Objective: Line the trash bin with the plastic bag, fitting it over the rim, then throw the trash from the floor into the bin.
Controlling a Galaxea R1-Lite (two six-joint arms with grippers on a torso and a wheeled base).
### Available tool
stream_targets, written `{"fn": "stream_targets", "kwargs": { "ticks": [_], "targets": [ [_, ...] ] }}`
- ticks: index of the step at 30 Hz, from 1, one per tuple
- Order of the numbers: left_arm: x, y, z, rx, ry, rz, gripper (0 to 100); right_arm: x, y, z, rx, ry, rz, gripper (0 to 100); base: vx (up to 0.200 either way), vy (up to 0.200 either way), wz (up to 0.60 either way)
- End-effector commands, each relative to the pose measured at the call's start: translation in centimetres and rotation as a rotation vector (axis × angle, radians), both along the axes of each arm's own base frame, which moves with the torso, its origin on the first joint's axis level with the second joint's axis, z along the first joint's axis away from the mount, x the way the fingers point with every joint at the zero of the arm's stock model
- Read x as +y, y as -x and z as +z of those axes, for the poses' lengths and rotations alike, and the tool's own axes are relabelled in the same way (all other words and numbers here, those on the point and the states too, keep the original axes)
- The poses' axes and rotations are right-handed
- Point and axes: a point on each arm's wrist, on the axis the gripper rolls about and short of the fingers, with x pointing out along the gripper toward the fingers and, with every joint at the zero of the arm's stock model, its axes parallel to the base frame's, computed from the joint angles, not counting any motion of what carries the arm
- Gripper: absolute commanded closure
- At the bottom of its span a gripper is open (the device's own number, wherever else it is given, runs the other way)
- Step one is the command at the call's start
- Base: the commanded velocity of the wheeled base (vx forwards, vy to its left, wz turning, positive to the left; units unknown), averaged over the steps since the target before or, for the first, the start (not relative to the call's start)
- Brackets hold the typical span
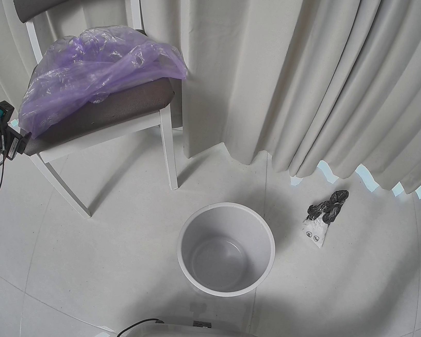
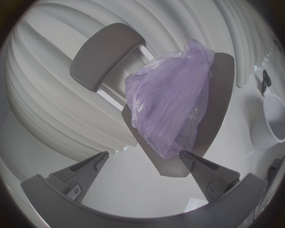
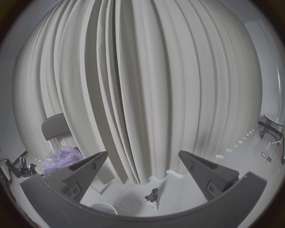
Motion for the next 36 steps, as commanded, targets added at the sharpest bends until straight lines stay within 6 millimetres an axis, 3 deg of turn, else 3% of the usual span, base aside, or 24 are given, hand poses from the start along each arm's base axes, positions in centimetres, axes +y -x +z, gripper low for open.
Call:
{"fn": "stream_targets", "kwargs": {
  "ticks": [1,10,18,29,36],
  "targets": [
    [-0.3,0.6,0.7,-0.021,-0.002,-0.01,0,0.0,0.1,0.0,-0.001,0.0,0.002,0,0.0,0.0,0.0],
    [-0.7,0.0,2.4,-0.097,0.049,-0.023,0,0.0,0.1,0.0,-0.004,0.001,0.002,0,0.0,0.0,0.0],
    [-0.3,-1.9,1.2,-0.076,0.057,-0.013,0,0.3,0.4,0.1,-0.011,-0.001,0.046,0,0.0,0.0,0.0],
    [-1.0,-0.4,2.5,-0.19,0.043,0.011,0,0.4,0.6,-0.2,-0.006,-0.007,0.055,0,0.0,0.0,0.0],
    [-1.4,-0.2,2.1,-0.226,0.033,0.054,0,0.5,1.1,-0.2,-0.019,-0.008,0.066,0,0.0,0.0,0.0]
  ]
}}
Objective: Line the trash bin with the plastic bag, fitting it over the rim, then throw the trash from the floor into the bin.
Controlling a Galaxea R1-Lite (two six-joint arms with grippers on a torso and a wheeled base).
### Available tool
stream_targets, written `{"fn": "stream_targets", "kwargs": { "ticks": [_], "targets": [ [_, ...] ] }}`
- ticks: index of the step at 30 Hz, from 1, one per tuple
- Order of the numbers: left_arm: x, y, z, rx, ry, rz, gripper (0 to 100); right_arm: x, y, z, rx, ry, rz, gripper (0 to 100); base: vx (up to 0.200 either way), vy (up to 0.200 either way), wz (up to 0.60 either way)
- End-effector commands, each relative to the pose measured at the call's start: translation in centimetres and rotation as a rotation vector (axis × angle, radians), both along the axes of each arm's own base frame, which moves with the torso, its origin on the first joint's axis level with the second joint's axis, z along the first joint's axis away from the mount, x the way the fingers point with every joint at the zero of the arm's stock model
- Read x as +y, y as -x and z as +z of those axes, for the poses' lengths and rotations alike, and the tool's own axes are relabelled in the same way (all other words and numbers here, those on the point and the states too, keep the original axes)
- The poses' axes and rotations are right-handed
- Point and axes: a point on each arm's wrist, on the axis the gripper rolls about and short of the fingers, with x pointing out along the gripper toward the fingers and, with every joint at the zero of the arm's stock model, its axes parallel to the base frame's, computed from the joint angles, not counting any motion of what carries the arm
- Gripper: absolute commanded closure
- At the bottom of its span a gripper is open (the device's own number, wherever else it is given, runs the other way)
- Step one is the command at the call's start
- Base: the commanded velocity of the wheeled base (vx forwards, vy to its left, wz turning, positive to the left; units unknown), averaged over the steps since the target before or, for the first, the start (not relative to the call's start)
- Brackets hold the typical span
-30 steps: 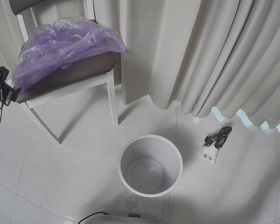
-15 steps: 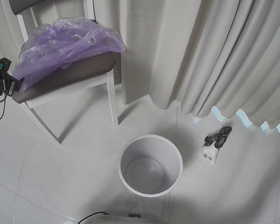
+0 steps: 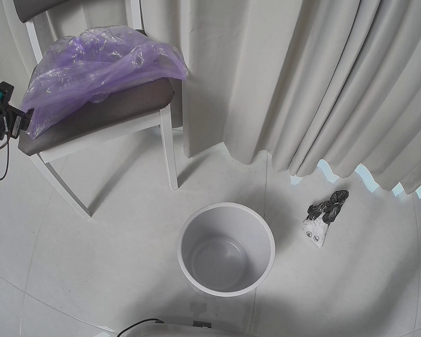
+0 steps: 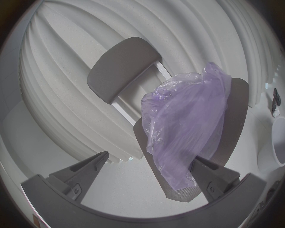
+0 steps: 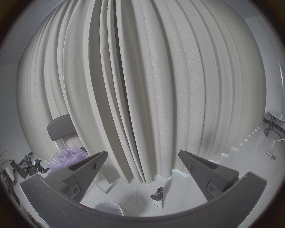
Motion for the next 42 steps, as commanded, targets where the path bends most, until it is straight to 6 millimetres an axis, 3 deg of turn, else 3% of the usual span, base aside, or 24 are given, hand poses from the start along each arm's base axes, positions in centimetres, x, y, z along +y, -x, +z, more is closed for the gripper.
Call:
{"fn": "stream_targets", "kwargs": {
  "ticks": [1,17,27,42],
  "targets": [
    [-0.3,0.4,-0.5,-0.003,0.001,0.008,0,0.0,0.6,0.0,-0.012,0.001,0.007,0,0.0,0.0,0.0],
    [-1.7,1.0,-3.8,-0.14,-0.013,0.097,0,0.2,1.8,-1.1,-0.009,-0.038,0.046,0,0.0,0.0,0.0],
    [-1.0,0.1,-5.4,-0.104,0.007,0.112,0,0.2,1.8,-2.0,0.011,-0.044,0.048,0,0.0,0.0,0.0],
    [0.0,-0.7,-5.8,-0.138,0.032,0.14,0,0.2,1.8,-2.1,0.008,-0.043,0.049,0,0.0,0.0,0.0]
  ]
}}
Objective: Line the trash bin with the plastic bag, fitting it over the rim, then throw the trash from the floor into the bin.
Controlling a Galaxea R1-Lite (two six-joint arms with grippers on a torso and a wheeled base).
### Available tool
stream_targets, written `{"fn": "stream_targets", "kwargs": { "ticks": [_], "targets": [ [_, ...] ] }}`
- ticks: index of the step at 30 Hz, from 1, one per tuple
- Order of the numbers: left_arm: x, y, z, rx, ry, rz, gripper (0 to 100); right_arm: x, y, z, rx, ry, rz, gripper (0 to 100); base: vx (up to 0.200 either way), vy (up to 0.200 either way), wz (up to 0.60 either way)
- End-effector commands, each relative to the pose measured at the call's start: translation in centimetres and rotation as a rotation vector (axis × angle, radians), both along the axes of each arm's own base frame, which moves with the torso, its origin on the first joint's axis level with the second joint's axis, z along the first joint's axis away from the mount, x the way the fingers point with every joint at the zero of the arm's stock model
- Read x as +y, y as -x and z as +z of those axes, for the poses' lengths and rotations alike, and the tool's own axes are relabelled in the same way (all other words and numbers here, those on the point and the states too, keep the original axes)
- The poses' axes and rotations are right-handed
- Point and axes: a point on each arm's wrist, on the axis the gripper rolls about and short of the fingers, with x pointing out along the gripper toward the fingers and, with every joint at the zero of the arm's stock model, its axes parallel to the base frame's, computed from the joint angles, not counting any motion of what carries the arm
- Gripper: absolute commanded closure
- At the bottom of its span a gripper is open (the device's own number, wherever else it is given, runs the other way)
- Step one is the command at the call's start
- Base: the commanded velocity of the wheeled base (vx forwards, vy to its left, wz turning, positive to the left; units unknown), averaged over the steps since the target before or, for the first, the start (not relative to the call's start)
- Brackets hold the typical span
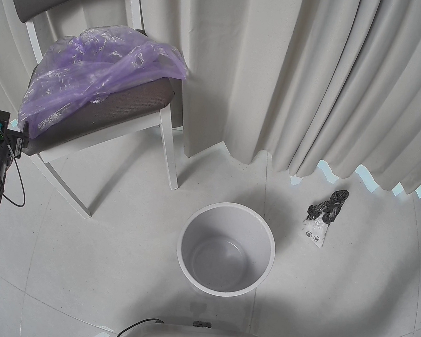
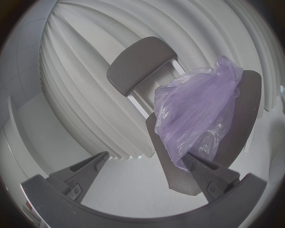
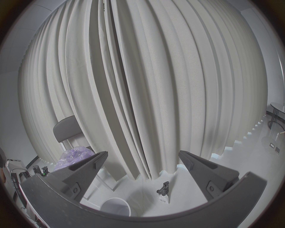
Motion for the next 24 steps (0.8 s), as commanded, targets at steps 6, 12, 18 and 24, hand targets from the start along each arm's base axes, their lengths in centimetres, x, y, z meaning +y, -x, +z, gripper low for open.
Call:
{"fn": "stream_targets", "kwargs": {
  "ticks": [6,12,18,24],
  "targets": [
    [0.1,-1.0,-0.2,-0.01,0.014,-0.004,0,0.0,0.1,0.0,-0.001,0.0,0.002,0,0.0,0.0,0.0],
    [-0.2,-1.4,0.6,-0.056,0.037,-0.02,0,0.0,0.1,0.0,-0.001,0.002,0.003,0,0.0,0.0,0.0],
    [-1.0,-1.4,1.2,-0.075,0.038,-0.047,0,0.0,0.0,-0.1,0.002,0.002,0.003,0,0.0,0.0,0.0],
    [-1.0,-1.8,1.0,-0.069,0.039,-0.049,100,0.0,-0.1,-0.2,0.005,0.002,0.005,0,0.0,0.0,0.0]
  ]
}}
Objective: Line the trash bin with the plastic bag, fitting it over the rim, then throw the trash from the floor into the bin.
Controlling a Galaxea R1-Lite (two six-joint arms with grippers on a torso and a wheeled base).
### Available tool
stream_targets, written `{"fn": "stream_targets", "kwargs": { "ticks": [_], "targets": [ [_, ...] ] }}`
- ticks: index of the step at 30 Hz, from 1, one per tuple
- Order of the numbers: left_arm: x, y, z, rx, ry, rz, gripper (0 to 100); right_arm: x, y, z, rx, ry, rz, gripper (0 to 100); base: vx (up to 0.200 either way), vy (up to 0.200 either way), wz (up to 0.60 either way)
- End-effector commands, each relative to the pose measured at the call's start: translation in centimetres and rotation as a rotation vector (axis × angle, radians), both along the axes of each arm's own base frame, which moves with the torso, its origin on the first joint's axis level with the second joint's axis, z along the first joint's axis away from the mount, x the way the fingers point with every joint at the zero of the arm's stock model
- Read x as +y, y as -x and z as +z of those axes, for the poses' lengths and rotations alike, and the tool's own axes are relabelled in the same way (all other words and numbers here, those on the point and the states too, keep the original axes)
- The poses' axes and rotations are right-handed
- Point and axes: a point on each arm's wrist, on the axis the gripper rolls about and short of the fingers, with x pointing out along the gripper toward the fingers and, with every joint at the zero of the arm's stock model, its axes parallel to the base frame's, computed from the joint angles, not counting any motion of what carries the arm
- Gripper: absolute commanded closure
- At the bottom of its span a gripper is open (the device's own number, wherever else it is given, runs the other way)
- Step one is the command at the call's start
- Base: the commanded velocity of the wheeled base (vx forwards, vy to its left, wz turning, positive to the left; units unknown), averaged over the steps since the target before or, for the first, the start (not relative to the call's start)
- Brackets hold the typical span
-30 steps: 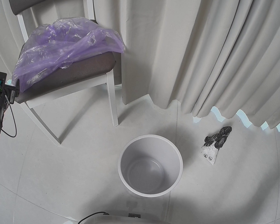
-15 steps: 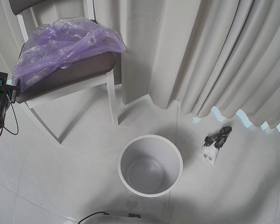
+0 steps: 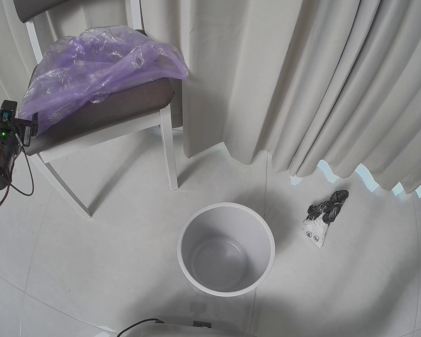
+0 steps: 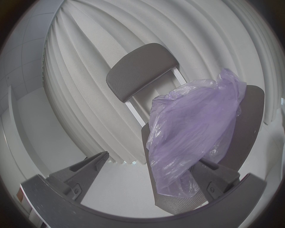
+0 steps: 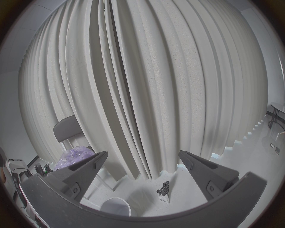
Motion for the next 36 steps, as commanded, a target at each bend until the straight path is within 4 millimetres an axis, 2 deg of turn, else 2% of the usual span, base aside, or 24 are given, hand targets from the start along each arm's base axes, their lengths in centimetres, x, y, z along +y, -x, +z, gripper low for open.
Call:
{"fn": "stream_targets", "kwargs": {
  "ticks": [1,15,24,26,30,31,32,34,35,36],
  "targets": [
    [0.0,-0.2,-0.1,0.005,0.001,0.001,100,0.0,-0.1,-0.1,0.005,0.0,0.003,0,0.0,0.0,0.0],
    [-0.8,-0.5,-0.8,0.009,0.042,-0.038,100,0.1,-0.9,-1.6,0.063,0.018,0.029,0,0.0,0.0,0.0],
    [-1.7,0.5,1.3,-0.071,0.054,-0.082,100,0.5,-1.2,-1.5,0.044,0.036,0.101,0,0.0,0.0,0.0],
    [-2.6,1.8,2.7,-0.103,0.058,-0.115,100,0.7,-1.8,-3.0,0.09,0.031,0.128,0,0.0,0.0,0.0],
    [-3.8,3.3,5.6,-0.136,0.107,-0.172,100,0.9,-3.0,-4.6,0.083,0.026,0.139,0,0.0,0.0,0.0],
    [-3.8,3.3,5.6,-0.136,0.107,-0.172,100,0.9,-3.0,-4.6,0.083,0.026,0.139,0,0.0,0.0,0.0],
    [-4.9,4.5,7.8,-0.146,0.151,-0.223,100,1.1,-3.8,-5.5,0.07,0.032,0.15,0,0.0,0.0,0.0],
    [-5.5,5.2,8.9,-0.142,0.17,-0.252,100,1.3,-4.1,-5.9,0.062,0.035,0.163,0,0.0,0.0,0.0],
    [-6.6,6.3,10.9,-0.129,0.202,-0.308,100,1.6,-4.4,-6.7,0.063,0.034,0.196,0,0.0,0.0,0.0],
    [-7.0,6.8,12.0,-0.121,0.22,-0.333,100,1.9,-4.6,-7.2,0.072,0.034,0.216,0,0.0,0.0,0.0]
  ]
}}
